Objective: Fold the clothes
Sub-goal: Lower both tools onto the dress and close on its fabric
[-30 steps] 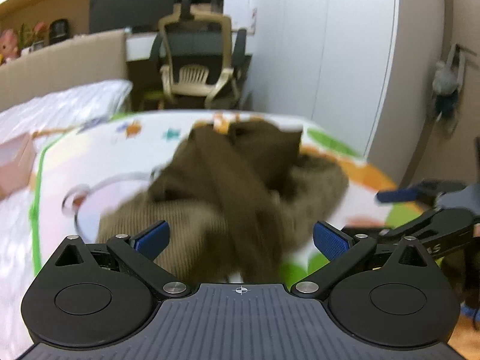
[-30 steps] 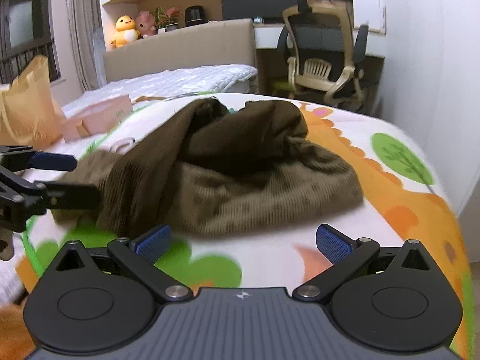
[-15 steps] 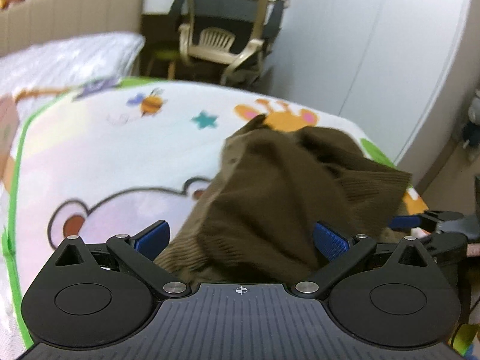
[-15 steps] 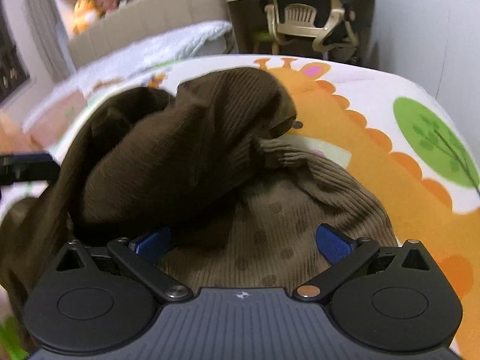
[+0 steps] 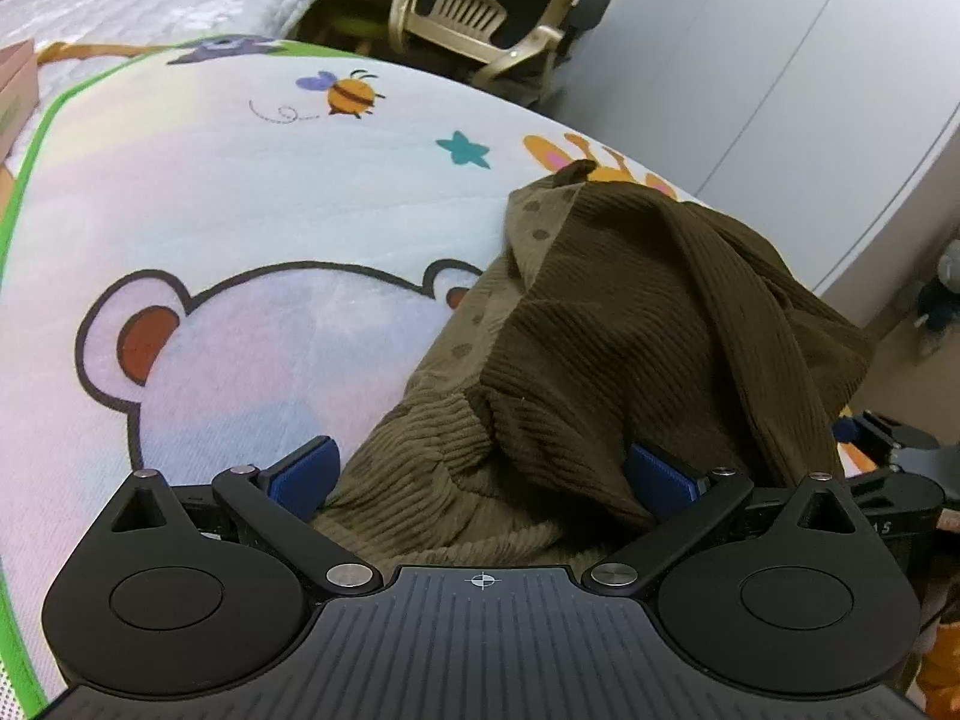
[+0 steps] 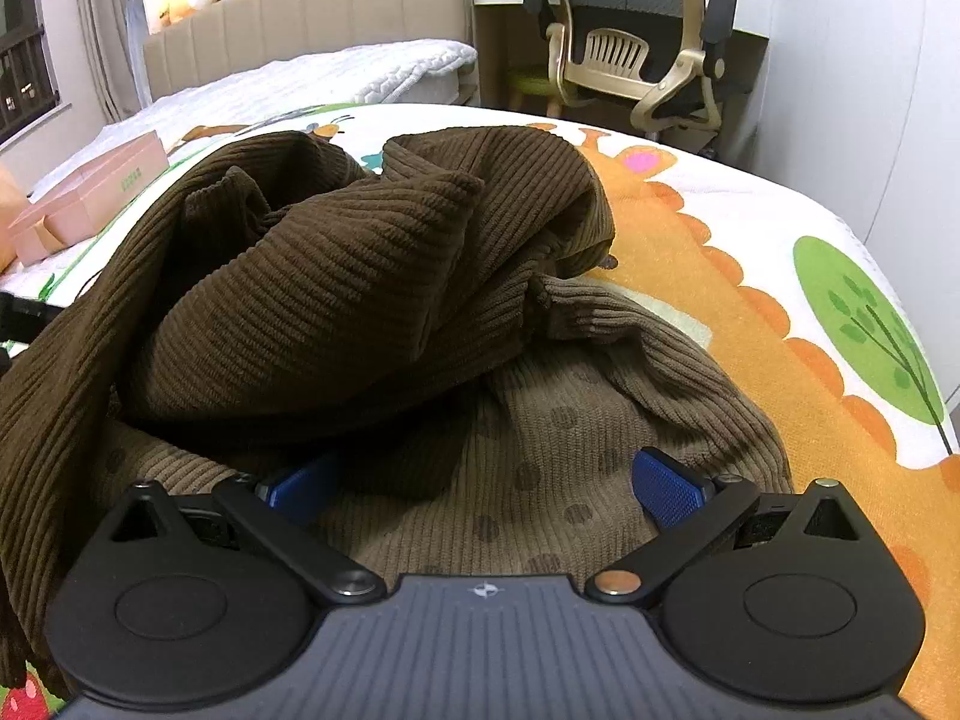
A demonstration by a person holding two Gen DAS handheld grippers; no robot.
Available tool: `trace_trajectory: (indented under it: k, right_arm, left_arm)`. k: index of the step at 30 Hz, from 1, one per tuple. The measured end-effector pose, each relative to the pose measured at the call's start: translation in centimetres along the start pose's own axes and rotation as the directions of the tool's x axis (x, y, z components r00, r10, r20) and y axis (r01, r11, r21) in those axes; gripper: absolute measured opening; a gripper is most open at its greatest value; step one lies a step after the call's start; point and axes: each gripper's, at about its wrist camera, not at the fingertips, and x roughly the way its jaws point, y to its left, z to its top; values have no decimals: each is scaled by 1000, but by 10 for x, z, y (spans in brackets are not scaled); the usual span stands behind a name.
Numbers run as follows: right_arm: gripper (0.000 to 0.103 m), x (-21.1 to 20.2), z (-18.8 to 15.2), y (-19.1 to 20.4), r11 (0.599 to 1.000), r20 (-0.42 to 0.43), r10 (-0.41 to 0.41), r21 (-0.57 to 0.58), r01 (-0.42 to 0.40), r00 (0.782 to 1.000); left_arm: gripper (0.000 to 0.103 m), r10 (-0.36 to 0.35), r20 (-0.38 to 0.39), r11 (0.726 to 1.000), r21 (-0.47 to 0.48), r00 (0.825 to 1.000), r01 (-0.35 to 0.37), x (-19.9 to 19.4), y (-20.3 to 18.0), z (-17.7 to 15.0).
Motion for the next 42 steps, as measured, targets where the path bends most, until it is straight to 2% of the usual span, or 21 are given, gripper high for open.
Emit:
trace_trajectory:
  k: [5, 8, 11, 12, 15, 19, 21, 26, 30, 34, 36, 40, 42]
  right_arm:
    - [103, -4, -9, -1, 1000, 42, 15, -19, -14, 999]
    - [103, -15, -2, -18, 997, 77, 71, 19, -73, 995]
    - [103, -35, 10, -44, 993, 215, 38, 104, -61, 976]
    - [103, -35, 15, -52, 990, 232, 37, 127, -68, 972]
    - [103, -22, 32, -75, 970, 232, 82, 206, -132, 969]
    - [103, 24, 38, -94, 890, 149, 220, 374, -261, 964]
    - [103, 30, 32, -88, 874, 134, 268, 382, -299, 954]
    - [103, -2, -2, -76, 907, 106, 270, 306, -289, 957]
    - [103, -31, -30, -68, 932, 83, 260, 239, -273, 962]
    - [103, -61, -58, -59, 952, 61, 249, 170, -256, 966]
    - [103, -65, -64, -56, 959, 63, 231, 153, -239, 971]
    - [103, -66, -68, -50, 972, 75, 188, 133, -196, 979]
    - [103, -66, -70, -47, 977, 82, 166, 122, -175, 983]
  left_arm:
    - [103, 22, 29, 1000, 21, 999, -23, -2, -7, -9]
    - [103, 9, 15, 1000, 20, 1000, -9, -4, -11, -11]
    - [103, -16, 9, 1000, 21, 1000, 16, -6, -12, -14]
    - [103, -18, 15, 1000, 23, 1000, 17, -6, -13, -16]
    - [103, -24, 32, 1000, 13, 999, 23, -4, -15, -17]
    - [103, -34, 33, 999, 17, 999, 33, -5, -20, -23]
    - [103, -39, 28, 999, 27, 999, 39, -7, -25, -28]
    - [103, -53, 3, 994, 98, 999, 53, -16, -46, -52]
    - [103, -101, -39, 987, 121, 994, 105, -28, -62, -75]
    - [103, -94, -73, 987, 122, 993, 103, -46, -74, -91]
    - [103, -69, -46, 990, 118, 997, 74, -59, -79, -93]
    - [103, -23, 80, 990, 139, 996, 12, -95, -97, -91]
    - [103, -49, 120, 987, 155, 992, 30, -110, -110, -90]
